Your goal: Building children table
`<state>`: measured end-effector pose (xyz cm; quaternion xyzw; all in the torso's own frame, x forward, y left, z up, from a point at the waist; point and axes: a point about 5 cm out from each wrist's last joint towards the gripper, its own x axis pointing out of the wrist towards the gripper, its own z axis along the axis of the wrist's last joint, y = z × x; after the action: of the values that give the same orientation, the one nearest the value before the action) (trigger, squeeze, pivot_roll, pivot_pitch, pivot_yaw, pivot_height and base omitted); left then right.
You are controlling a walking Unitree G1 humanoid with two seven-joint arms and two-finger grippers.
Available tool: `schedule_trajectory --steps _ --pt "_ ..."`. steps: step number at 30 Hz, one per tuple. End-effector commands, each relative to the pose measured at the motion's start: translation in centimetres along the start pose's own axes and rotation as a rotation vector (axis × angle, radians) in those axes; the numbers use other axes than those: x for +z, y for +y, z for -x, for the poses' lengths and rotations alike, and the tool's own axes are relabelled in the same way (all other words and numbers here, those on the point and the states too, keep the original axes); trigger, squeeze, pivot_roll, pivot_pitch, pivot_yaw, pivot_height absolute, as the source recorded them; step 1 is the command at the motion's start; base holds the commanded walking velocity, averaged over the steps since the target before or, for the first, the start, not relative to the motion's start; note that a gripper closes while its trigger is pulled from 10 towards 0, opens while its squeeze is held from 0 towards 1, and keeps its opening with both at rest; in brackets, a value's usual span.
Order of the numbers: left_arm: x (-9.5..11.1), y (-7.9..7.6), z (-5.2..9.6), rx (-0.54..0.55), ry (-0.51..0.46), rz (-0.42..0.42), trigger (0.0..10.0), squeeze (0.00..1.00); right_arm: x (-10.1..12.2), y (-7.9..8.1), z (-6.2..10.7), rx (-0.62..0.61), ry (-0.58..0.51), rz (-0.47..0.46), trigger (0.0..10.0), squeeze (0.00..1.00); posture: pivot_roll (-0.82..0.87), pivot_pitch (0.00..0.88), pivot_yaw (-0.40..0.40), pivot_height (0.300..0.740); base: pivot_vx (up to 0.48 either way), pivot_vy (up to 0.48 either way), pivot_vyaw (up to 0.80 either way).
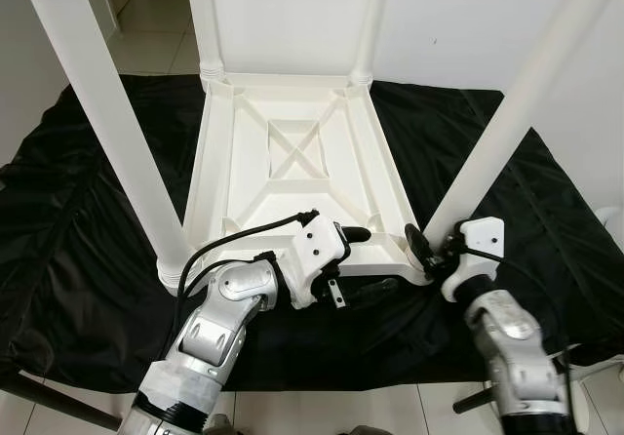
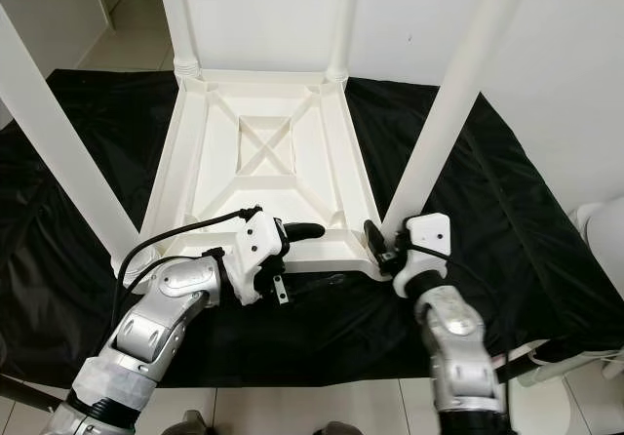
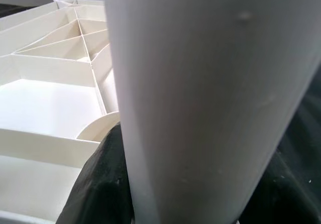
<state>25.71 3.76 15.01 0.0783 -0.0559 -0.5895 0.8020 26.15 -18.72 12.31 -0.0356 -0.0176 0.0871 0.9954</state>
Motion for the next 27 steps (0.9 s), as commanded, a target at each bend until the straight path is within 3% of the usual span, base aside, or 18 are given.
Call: schedule_trajectory --steps 1,2,4,6,9,17,22,23,27 --pt "-0.1 0.4 -0.1 0.069 0.007 -0.010 10.0 0.00 0.1 0.4 0.1 -0.125 0.009 0.010 10.0 0.00 -0.01 0.001 -0.035 0.740 0.000 0.000 0.00" --pt "-0.1 0.4 -0.1 0.069 0.006 -0.010 10.0 0.00 0.0 0.9 0.3 -0.194 0.024 0.008 10.0 0.00 -0.01 0.000 -0.034 0.740 0.000 0.000 0.00" --pt "-0.1 0.4 -0.1 0.069 0.006 -0.010 10.0 0.00 0.0 0.9 0.3 -0.194 0.024 0.008 10.0 0.00 -0.01 0.000 -0.034 0.740 0.000 0.000 0.00" --pt "-0.1 0.4 -0.2 0.070 0.004 -0.010 10.0 0.00 -0.6 1.8 0.6 -0.348 0.066 0.004 10.0 0.00 -0.01 0.001 -0.036 0.740 0.000 0.000 0.00" --pt "-0.1 0.4 -0.3 0.070 0.003 -0.008 10.0 0.00 -0.9 2.6 0.6 -0.443 0.079 -0.007 10.0 0.00 -0.01 0.001 -0.034 0.740 0.000 0.000 0.00" --pt "-0.1 0.4 -0.4 0.066 0.000 -0.006 10.0 0.00 0.0 4.2 0.0 -0.420 0.044 -0.046 10.0 0.00 -0.02 0.001 -0.029 0.740 0.000 0.000 0.00" --pt "-0.1 0.4 -0.4 0.064 -0.002 -0.008 10.0 0.00 0.3 4.4 -0.1 -0.400 0.023 -0.051 10.0 0.00 -0.02 0.000 -0.030 0.740 0.000 0.000 0.00" --pt "0.0 0.4 -0.4 0.064 -0.002 -0.009 10.0 0.00 0.6 4.2 0.0 -0.393 0.008 -0.059 10.0 1.00 -0.02 0.000 -0.029 0.740 0.000 0.000 0.00" --pt "0.0 0.4 -0.4 0.066 -0.002 -0.009 10.0 0.00 0.9 3.7 0.0 -0.378 -0.016 -0.068 10.0 1.00 -0.01 0.000 -0.030 0.740 0.000 0.000 0.00"
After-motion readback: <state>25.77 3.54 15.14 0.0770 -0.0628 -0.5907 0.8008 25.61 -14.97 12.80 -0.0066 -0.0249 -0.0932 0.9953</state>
